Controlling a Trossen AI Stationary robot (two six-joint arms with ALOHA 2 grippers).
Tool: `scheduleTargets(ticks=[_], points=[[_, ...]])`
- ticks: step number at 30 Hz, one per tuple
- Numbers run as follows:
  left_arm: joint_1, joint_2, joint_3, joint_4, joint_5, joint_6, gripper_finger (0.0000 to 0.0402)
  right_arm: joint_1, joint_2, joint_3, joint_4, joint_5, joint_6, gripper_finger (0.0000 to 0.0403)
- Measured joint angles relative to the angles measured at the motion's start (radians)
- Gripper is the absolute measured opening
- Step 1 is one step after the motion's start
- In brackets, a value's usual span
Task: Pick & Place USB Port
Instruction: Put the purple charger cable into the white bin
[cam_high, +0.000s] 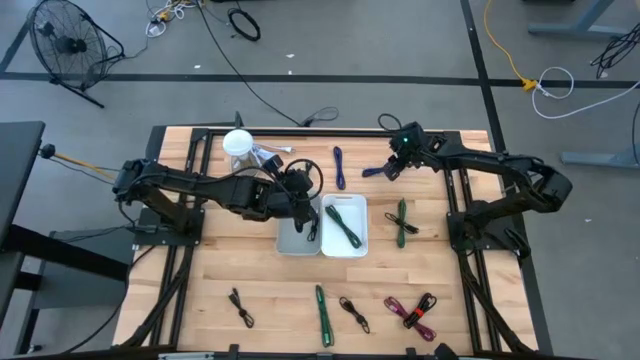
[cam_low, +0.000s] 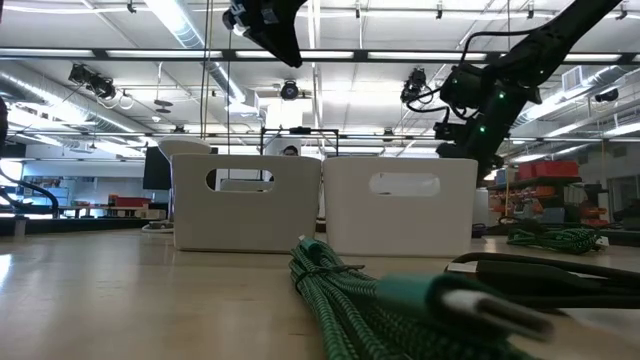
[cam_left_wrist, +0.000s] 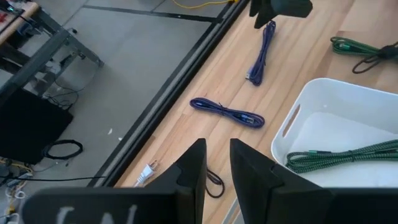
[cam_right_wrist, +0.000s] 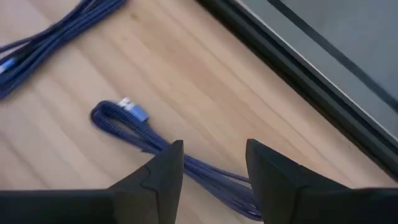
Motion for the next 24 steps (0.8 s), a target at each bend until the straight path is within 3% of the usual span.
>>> scheduleTargets(ticks=[7,24], points=[[0.0,0.0,0.0,0.002,0.02,0.001,0.0076,0.04,0.0,0.0,0.0,-0.004,-0.163,0.0176],[0.0,0.0,0.0,0.002,0.025,0.004,0.0076,0.08,0.174,-0.002,0.024,-0.028,-0.204,0.0176]])
